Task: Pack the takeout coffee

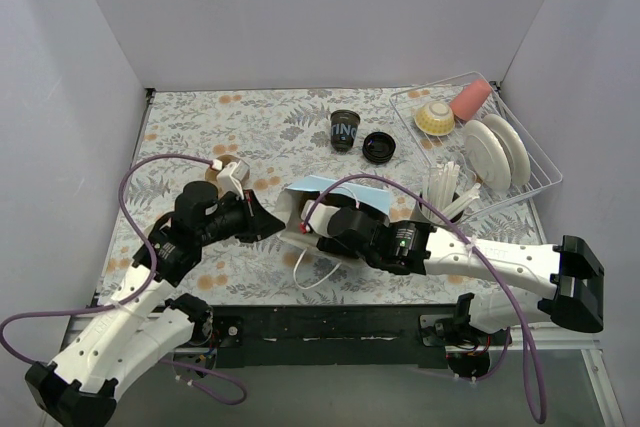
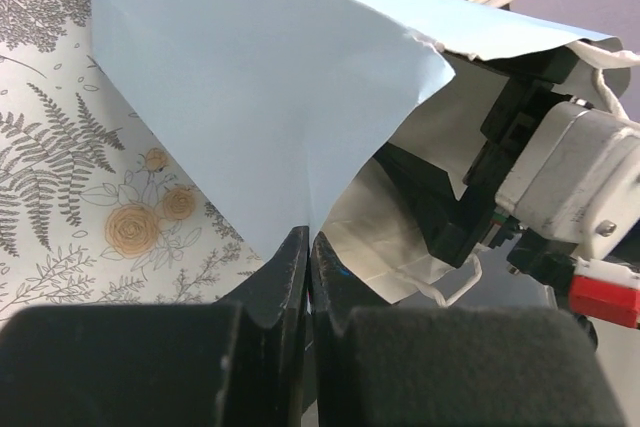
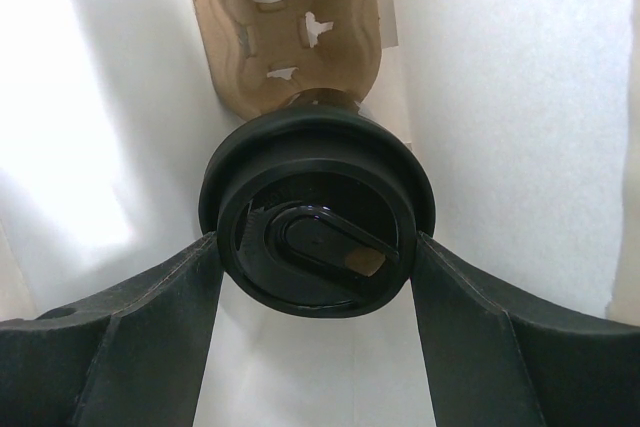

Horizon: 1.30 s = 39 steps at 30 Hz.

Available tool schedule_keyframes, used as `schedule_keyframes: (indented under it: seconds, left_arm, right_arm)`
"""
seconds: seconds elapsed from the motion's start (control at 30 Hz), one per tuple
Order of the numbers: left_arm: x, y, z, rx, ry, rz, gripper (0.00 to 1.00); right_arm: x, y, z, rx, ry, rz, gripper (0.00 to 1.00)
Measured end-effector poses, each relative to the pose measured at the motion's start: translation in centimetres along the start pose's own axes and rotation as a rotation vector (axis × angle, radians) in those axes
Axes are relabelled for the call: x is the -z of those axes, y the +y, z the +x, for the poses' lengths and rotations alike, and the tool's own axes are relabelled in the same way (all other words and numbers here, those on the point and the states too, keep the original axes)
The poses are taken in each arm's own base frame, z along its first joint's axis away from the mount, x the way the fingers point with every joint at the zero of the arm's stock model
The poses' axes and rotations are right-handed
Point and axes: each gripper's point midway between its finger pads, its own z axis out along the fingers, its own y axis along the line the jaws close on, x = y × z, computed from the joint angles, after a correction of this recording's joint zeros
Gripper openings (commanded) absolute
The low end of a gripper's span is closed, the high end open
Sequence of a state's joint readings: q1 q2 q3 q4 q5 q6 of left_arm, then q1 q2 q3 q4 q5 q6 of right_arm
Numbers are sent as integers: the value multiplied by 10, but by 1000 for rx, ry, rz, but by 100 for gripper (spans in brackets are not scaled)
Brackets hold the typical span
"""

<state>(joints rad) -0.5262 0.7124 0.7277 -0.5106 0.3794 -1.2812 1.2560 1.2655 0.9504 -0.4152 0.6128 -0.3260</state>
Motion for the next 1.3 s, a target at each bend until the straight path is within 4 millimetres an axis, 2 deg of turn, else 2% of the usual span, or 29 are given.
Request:
schedule_keyframes:
  seconds: [0.27, 0.47, 0.7, 1.03, 1.3]
  left_arm:
    - [5, -2, 5, 41, -16, 21, 0]
    - [4, 1, 8, 60, -9, 14, 0]
    - [4, 4, 11, 70, 0, -1, 0]
    - [5, 6, 15, 76, 14, -11, 0]
    - [5, 6, 18, 81, 29, -10, 0]
  right_arm:
    - [-7, 5, -5, 45, -29, -19, 39]
    - [-21, 14, -6, 88, -16, -32, 39]
    - [-30, 12, -5, 97, 17, 5, 39]
    - [-30, 6, -3, 66, 34, 46, 38]
    - [-14, 5, -8, -19, -27, -5, 39]
